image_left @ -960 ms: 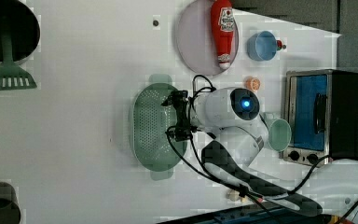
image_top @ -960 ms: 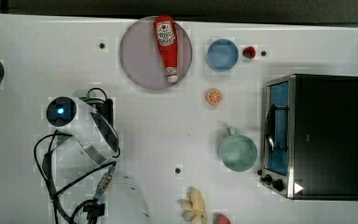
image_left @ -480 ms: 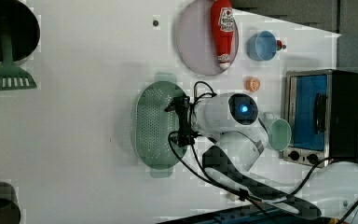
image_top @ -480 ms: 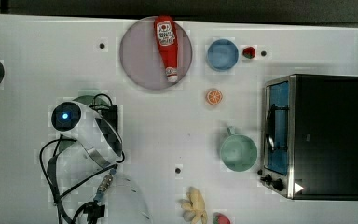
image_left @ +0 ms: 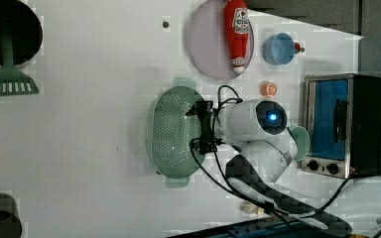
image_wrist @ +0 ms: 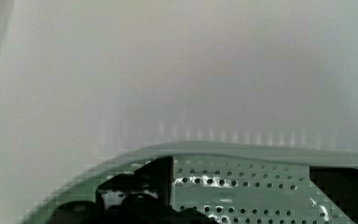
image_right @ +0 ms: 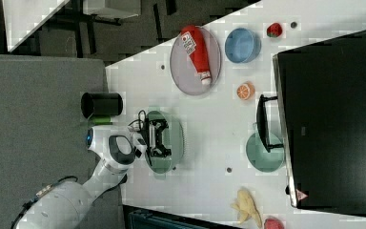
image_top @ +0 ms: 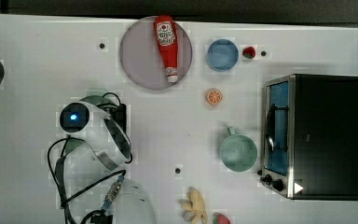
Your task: Drag strainer left to right.
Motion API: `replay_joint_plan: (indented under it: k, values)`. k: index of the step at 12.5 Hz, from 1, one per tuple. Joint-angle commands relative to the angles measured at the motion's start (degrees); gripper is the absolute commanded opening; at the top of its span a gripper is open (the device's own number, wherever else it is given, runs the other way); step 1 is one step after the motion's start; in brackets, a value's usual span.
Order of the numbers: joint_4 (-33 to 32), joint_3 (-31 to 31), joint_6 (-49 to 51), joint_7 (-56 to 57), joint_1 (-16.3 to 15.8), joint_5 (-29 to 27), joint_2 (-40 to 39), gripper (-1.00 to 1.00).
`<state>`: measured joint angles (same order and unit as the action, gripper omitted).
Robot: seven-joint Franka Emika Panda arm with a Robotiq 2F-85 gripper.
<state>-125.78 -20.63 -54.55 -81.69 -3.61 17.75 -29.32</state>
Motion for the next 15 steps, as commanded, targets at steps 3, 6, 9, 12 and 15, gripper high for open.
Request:
replay_joint_plan:
  k: [3,6,9,12,15]
  values:
    - [-2.4,0.4,-0.9,4.1,4.8,-0.4,2.9,1.0]
    - [-3.9,2.0,-1.0,8.2,5.8,-0.4,4.1,1.0]
    - [-5.2,4.4,-1.0,10.4,6.4,-0.4,5.1,1.0]
    - [-6.2,7.2,-1.2,13.3,6.7,-0.4,5.9,1.0]
    - [-6.9,10.9,-1.4,17.4,6.8,-0.4,6.6,1.0]
